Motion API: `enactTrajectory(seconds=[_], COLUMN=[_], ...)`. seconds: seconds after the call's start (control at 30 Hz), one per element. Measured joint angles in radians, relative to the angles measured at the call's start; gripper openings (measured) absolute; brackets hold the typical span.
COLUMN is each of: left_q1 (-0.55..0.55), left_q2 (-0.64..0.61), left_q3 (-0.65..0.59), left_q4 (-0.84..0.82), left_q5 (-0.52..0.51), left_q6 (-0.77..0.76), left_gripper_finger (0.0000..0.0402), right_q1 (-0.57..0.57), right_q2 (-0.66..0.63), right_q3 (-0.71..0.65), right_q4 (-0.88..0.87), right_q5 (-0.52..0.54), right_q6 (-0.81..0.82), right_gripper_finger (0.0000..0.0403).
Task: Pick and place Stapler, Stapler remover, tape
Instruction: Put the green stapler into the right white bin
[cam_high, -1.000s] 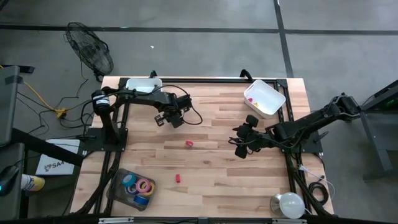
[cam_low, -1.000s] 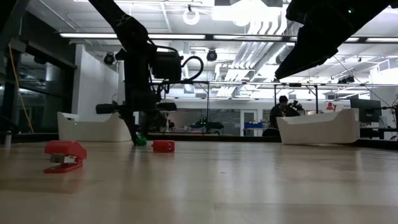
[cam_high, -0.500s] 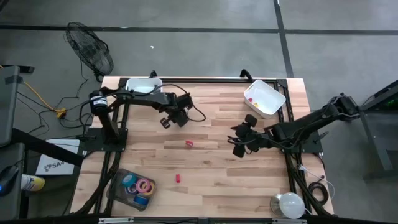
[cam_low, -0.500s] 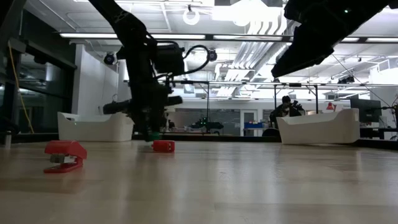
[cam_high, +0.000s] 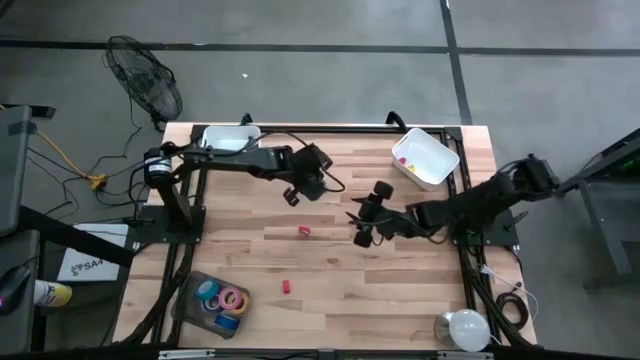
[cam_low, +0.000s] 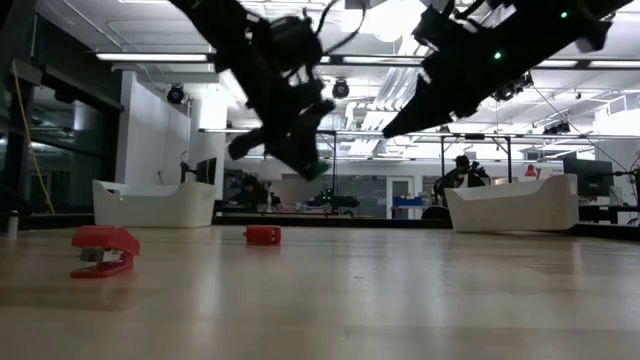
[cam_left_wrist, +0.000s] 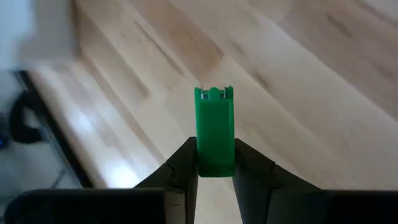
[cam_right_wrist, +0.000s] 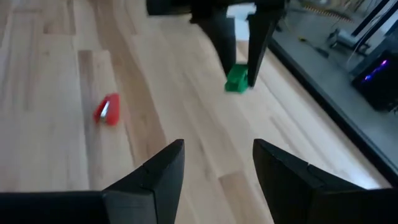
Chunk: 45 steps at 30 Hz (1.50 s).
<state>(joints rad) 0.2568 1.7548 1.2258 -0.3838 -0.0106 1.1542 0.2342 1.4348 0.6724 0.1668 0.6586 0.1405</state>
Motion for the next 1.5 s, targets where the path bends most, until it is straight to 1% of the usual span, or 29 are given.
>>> enactTrajectory(seconds=[0.17,0.3,0.43,0.57,0.73,0.8,0.87,1.07,1.27,1.5], left_q1=[-0.037,-0.057,-0.057,-0.055,-0.055,-0.054,-0.055,-0.055,-0.055,-0.055], left_q2=[-0.001,-0.001,-0.001,-0.001,-0.001,-0.001,-0.001,-0.001,-0.001,-0.001], left_q3=[0.042,0.052,0.052,0.052,0.052,0.052,0.052,0.052,0.052,0.052], left_q4=[-0.003,0.042,0.072,0.092,0.098,0.097,0.097,0.097,0.097,0.098], left_q5=[-0.003,-0.006,-0.007,-0.008,-0.012,-0.011,-0.010,-0.007,-0.007,-0.007], left_q6=[0.020,0.024,0.027,0.020,0.019,0.019,0.019,0.019,0.019,0.018], left_gripper_finger=[0.0073,0.0073,0.0073,0.0073,0.0072,0.0072,0.0072,0.0072,0.0072,0.0072], right_q1=[-0.036,-0.064,-0.079,-0.084,-0.083,-0.084,-0.084,-0.085,-0.085,-0.106], right_q2=[0.041,0.083,0.141,0.203,0.265,0.283,0.291,0.300,0.300,0.300], right_q3=[0.000,0.000,0.001,0.000,0.000,0.000,0.000,0.000,0.000,0.000], right_q4=[0.120,0.241,0.343,0.409,0.483,0.518,0.533,0.607,0.617,0.616], right_q5=[0.001,-0.004,-0.011,-0.004,0.118,0.152,0.168,0.170,0.156,0.111], right_q6=[-0.076,-0.150,-0.205,-0.240,-0.278,-0.288,-0.297,-0.330,-0.343,-0.343], right_gripper_finger=[0.0184,0.0184,0.0184,0.0184,0.0184,0.0184,0.0184,0.0184,0.0182,0.0152])
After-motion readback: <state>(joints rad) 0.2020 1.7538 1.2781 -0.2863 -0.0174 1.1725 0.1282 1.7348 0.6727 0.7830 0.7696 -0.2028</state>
